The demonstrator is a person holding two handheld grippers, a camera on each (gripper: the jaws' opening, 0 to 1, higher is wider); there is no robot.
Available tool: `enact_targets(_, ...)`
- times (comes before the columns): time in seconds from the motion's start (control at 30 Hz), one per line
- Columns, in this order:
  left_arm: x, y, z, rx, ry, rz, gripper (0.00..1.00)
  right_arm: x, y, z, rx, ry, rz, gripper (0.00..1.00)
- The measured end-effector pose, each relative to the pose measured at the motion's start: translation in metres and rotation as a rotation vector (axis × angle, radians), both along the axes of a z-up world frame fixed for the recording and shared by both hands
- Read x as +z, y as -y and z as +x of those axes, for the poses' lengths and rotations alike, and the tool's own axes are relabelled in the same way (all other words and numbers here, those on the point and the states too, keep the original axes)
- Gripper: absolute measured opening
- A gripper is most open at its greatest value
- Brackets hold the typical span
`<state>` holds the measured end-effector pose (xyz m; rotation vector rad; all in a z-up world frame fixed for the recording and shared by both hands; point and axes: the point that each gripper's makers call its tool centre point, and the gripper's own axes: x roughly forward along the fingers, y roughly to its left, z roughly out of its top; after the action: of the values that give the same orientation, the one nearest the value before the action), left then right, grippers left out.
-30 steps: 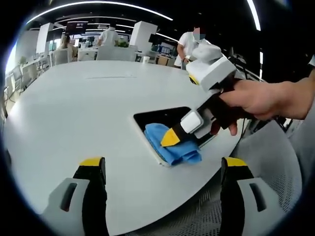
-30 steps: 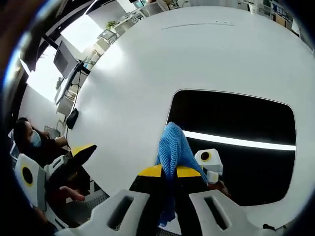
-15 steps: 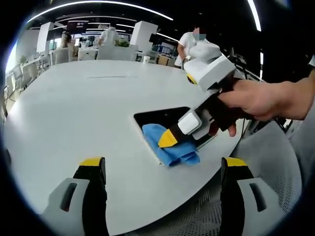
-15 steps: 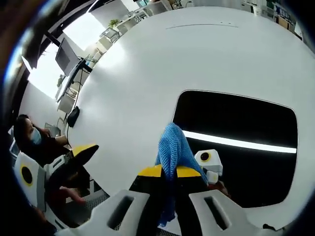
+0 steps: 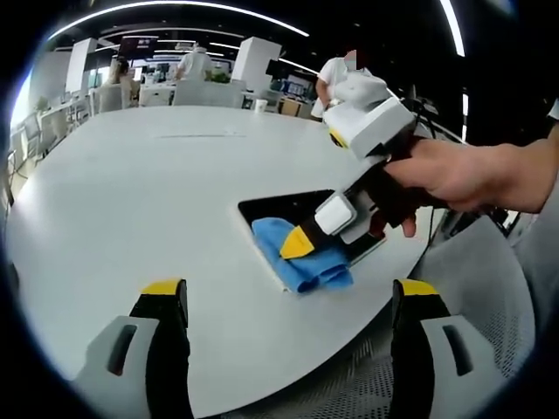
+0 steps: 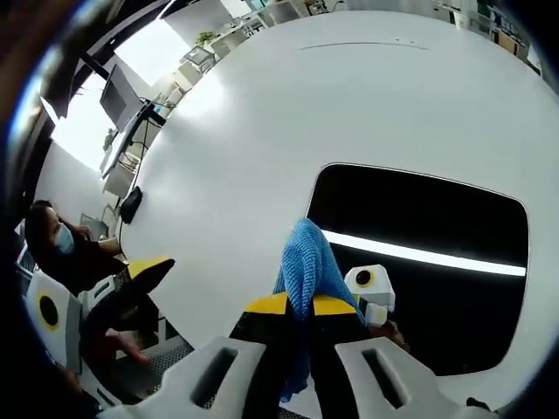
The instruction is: Wipe the mirror surface with the cleaning cloth until all visible marks leave the cleaned area.
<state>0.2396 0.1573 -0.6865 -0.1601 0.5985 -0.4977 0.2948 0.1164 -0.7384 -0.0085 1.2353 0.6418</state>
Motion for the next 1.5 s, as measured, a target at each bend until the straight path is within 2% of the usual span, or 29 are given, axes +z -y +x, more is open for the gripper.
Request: enact_targets(1.5, -0.003, 0.001, -0.001, -0.017, -0.009, 0.007, 0.95, 0.000, -0.010, 0.083, 0.084, 0.101, -0.048, 0.02)
